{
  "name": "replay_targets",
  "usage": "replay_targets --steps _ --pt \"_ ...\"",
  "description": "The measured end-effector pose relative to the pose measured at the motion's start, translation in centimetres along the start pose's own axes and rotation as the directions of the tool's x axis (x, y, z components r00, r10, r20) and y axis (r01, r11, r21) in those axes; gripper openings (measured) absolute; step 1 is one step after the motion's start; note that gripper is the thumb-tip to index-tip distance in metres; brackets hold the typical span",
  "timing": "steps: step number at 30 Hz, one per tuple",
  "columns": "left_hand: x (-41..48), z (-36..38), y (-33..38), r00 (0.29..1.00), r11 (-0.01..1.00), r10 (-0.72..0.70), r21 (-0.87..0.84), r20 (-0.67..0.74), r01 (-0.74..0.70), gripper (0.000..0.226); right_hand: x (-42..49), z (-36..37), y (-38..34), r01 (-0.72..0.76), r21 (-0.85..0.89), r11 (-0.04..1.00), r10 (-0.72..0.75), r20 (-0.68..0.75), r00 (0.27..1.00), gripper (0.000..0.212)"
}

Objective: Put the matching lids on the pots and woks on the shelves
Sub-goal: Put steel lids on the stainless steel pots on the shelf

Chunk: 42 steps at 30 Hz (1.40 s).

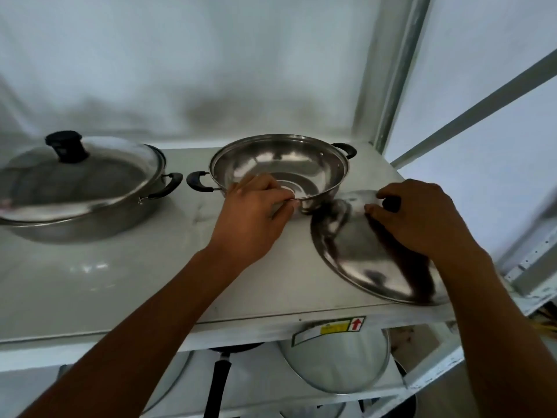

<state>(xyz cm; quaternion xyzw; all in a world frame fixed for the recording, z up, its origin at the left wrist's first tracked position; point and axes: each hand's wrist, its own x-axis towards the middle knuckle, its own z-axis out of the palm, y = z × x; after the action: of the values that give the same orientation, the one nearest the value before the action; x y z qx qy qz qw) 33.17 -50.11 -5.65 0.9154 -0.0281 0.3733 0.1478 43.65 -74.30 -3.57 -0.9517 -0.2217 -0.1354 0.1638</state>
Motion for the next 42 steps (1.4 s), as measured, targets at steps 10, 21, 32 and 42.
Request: replay_targets --steps 10,21,32,42 --pt "0.2 -1.1 -3.2 0.999 0.986 -0.053 -0.16 0.001 0.053 0.013 -3.1 -7.6 -1.5 0.096 0.203 0.974 -0.03 -0.306 0.952 0.014" --pt "-2.8 -3.3 -0.7 0.928 0.939 -0.19 -0.336 -0.32 0.076 0.022 7.1 -5.3 -10.9 0.345 0.24 0.907 -0.244 -0.366 0.898 0.033" --pt "0.1 -2.8 -5.1 0.861 0.829 -0.477 -0.417 -0.176 0.374 0.035 8.7 0.1 -14.1 0.414 0.231 0.88 -0.38 -0.178 0.908 0.033" --pt "0.3 -2.9 -4.8 0.886 0.866 -0.453 -0.286 -0.102 0.41 0.037 8.6 0.4 -14.1 0.434 0.19 0.881 -0.403 -0.18 0.897 0.031"
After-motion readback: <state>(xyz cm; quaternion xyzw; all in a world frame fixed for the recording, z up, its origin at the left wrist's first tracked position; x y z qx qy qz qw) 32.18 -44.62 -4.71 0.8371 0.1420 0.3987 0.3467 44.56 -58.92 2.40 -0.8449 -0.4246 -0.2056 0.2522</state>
